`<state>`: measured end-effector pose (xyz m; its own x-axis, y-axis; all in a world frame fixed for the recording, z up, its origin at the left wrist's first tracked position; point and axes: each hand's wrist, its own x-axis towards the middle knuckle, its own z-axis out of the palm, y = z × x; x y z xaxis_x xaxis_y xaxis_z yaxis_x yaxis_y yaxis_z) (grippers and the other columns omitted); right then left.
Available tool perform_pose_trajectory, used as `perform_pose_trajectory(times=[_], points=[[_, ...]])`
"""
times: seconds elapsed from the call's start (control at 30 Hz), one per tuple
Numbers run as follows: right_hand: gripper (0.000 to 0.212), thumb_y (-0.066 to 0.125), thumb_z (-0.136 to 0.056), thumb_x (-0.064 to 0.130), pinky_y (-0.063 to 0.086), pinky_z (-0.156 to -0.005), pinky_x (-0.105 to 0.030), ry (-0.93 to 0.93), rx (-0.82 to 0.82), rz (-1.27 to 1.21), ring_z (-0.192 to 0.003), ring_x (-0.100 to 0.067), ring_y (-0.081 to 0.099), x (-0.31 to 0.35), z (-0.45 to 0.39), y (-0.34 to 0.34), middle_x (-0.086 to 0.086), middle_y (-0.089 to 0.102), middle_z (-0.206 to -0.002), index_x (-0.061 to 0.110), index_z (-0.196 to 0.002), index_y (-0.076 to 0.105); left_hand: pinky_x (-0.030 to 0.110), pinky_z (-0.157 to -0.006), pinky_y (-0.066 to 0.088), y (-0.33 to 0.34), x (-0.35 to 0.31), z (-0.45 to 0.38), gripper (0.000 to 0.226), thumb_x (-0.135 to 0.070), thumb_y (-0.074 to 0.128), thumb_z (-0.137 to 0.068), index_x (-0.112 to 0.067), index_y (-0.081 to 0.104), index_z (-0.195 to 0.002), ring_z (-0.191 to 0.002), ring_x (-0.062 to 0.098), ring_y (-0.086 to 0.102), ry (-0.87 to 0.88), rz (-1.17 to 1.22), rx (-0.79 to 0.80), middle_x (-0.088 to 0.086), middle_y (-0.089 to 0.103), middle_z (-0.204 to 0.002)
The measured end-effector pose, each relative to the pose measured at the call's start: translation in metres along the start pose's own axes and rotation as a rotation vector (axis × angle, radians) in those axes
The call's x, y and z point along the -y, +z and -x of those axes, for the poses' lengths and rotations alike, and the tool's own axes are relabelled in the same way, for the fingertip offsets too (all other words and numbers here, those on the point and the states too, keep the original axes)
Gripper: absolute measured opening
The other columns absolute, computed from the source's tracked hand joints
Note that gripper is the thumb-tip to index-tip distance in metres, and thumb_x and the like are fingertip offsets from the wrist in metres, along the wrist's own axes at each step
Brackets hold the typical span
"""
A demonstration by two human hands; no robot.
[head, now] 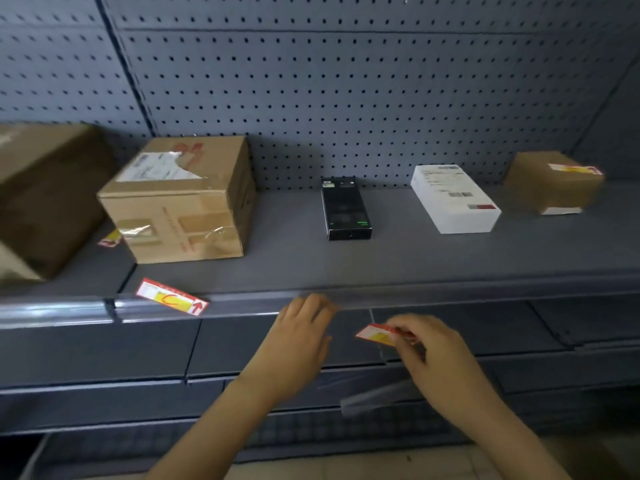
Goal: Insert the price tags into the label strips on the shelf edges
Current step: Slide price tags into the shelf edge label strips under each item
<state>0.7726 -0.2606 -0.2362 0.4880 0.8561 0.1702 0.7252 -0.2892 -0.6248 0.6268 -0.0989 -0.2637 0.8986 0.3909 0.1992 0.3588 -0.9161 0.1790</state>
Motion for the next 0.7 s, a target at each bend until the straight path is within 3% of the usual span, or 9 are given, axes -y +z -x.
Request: perform_pose_trajectory(times=[0.13, 0.4, 0.7], points=[[0.017, 0.059, -0.090, 0.016, 0.044, -0.079, -0.019, -0.016, -0.042, -0.078, -0.092, -0.004, 0.055, -0.004, -0.022, 0.008, 0.010, 0.060, -0.099, 0.027, -0.102, 0.064, 0.038, -0.094, 0.051, 0.007, 0.001, -0.006, 0.054, -0.019, 0.069, -0.078, -0.018, 0.049, -0.128, -0.108, 0.025, 0.056, -0.004, -0.005, -0.042, 0.004, 0.055, -0.120], [0.020, 0.059, -0.089, 0.013, 0.043, -0.078, -0.008, -0.094, -0.076, -0.166, -0.094, 0.000, 0.056, -0.008, -0.056, 0.004, 0.013, 0.064, -0.098, 0.027, -0.103, 0.063, 0.031, -0.089, 0.037, 0.012, -0.007, -0.024, 0.051, -0.019, 0.065, -0.075, -0.020, 0.047, -0.123, -0.103, 0.023, 0.051, -0.018, -0.084, -0.149, 0.001, 0.056, -0.117], [0.014, 0.059, -0.090, 0.011, 0.045, -0.078, -0.005, -0.192, -0.097, -0.160, -0.094, -0.001, 0.056, -0.007, -0.086, 0.000, 0.007, 0.056, -0.100, 0.017, -0.102, 0.061, 0.035, -0.088, 0.048, 0.012, -0.021, -0.027, 0.043, -0.015, 0.064, -0.074, -0.023, 0.055, -0.115, -0.102, 0.020, 0.053, -0.143, 0.004, -0.166, -0.002, 0.059, -0.110]])
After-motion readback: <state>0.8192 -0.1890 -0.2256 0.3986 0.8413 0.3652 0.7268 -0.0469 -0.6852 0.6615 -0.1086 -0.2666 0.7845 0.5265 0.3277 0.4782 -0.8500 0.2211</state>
